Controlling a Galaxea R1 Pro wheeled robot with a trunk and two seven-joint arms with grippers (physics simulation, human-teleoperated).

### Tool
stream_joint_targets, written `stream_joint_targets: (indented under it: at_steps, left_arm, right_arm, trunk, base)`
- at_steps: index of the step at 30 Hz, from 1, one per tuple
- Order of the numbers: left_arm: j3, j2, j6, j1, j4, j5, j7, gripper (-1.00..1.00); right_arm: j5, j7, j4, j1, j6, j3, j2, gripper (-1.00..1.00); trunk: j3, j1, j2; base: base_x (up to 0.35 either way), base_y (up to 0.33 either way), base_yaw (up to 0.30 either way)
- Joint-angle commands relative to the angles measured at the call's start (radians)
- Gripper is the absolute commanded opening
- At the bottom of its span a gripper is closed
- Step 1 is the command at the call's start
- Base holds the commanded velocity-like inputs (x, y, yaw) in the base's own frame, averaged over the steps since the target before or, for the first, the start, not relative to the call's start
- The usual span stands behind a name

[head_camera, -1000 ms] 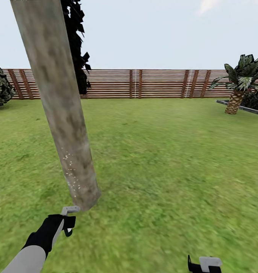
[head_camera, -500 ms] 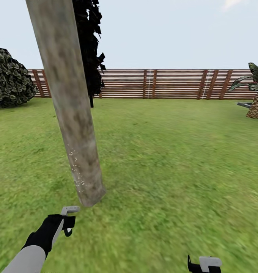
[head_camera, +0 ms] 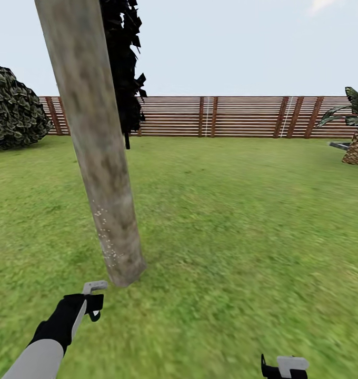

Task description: In the garden, pick up the pesticide atomizer on the floor and spray pesticide onto both trees until each tree trunk is fully covered.

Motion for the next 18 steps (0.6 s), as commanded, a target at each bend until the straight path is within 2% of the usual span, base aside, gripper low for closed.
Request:
stream_joint_targets:
  at_steps: [1, 11, 18]
  left_arm:
    - [0.004, 0.0, 0.004, -0.001, -0.002, -0.013, -0.003, -1.0]
    - [0.005, 0.0, 0.004, -0.001, -0.002, -0.013, -0.003, -1.0]
    - [0.005, 0.003, 0.004, -0.001, -0.002, -0.014, -0.003, -1.0]
  right_arm:
    - [0.011, -0.006, 0.002, -0.001, -0.002, -0.005, 0.0, 1.0]
    - [0.011, -0.008, 0.003, -0.001, -0.002, -0.005, 0.003, 1.0]
    - [0.011, -0.008, 0.003, -0.001, -0.002, -0.005, 0.004, 1.0]
  trunk:
    - [-0.001, 0.0, 0.0]
    - [-0.001, 0.0, 0.0]
    - [-0.001, 0.0, 0.0]
  base:
    - [0.0, -0.213, 0.0]
    - [0.0, -0.264, 0.009]
    - [-0.086, -0.249, 0.235]
